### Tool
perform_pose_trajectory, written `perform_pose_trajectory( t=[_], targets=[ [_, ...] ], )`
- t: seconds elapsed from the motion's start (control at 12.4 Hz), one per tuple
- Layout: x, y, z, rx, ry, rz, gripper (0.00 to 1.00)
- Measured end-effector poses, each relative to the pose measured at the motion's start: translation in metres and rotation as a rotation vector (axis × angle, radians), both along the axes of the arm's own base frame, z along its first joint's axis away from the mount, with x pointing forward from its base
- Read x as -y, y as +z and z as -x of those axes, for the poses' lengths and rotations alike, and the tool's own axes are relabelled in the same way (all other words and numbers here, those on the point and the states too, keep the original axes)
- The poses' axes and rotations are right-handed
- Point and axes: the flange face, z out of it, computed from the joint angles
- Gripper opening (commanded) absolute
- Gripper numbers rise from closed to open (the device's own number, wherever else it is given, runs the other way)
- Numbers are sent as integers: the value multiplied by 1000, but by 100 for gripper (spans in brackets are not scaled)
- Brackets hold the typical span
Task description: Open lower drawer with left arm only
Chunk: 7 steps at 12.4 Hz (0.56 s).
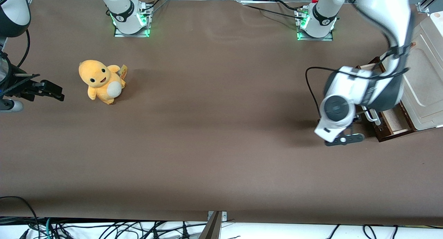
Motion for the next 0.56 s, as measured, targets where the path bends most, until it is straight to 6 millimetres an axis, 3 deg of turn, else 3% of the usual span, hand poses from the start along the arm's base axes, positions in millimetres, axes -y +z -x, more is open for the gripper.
perform_pose_trajectory(
  t=[0.16,0.32,0.56],
  targets=[
    [-12,27,-3,23,-4,126,100],
    [-50,60,-4,16,-109,262,100],
    [-107,110,3,47,-244,321,100]
  ],
)
